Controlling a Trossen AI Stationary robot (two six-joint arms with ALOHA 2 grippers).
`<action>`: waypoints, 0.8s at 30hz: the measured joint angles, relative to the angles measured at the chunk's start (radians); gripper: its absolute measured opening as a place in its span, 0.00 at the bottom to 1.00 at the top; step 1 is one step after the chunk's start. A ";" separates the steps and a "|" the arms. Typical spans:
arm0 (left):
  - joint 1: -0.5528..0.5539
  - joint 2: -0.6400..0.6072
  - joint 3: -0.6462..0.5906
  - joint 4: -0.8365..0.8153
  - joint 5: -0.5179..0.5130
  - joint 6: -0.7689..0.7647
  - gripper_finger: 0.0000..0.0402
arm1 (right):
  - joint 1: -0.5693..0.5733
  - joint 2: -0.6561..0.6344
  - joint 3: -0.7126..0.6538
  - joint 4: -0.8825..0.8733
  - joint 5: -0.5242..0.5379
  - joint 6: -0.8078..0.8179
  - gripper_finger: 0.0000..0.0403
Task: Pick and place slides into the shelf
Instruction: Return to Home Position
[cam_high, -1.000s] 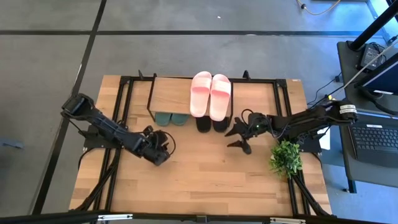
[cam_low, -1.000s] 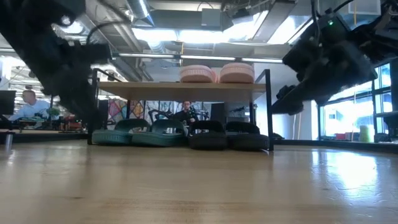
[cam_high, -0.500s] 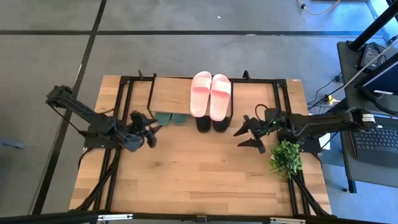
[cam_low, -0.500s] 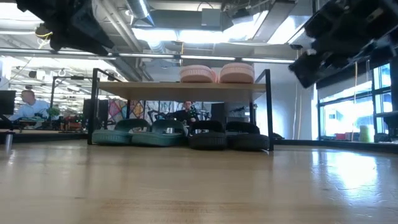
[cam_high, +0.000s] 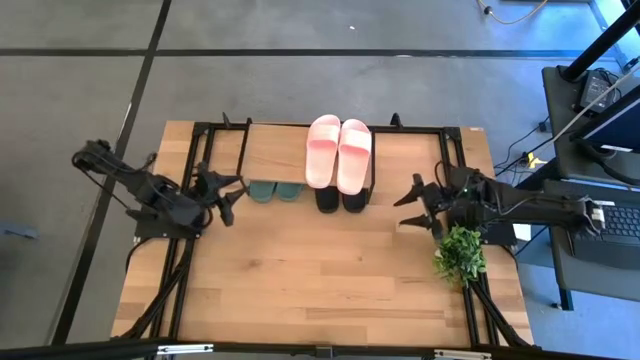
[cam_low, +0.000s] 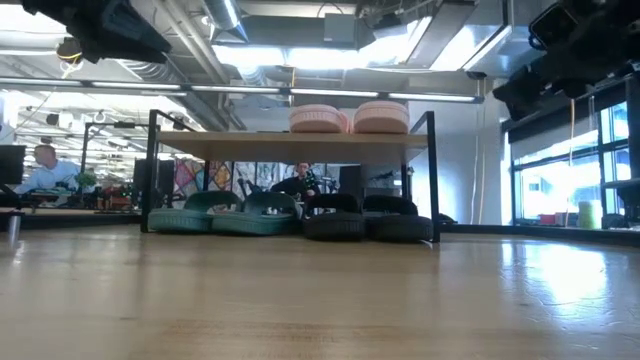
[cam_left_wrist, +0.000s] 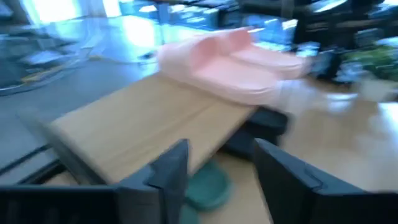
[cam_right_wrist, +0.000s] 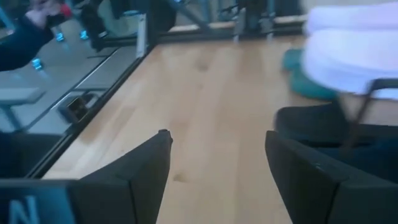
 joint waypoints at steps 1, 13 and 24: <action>0.000 -0.029 -0.020 0.042 0.018 0.042 0.42 | -0.019 -0.013 0.000 -0.004 0.000 -0.002 0.64; 0.187 -0.408 -0.313 0.482 0.415 0.470 0.42 | -0.247 -0.059 0.000 -0.009 -0.159 -0.037 0.64; 0.387 -0.583 -0.371 0.315 0.447 0.461 0.42 | -0.432 -0.134 -0.043 -0.028 -0.203 -0.046 0.64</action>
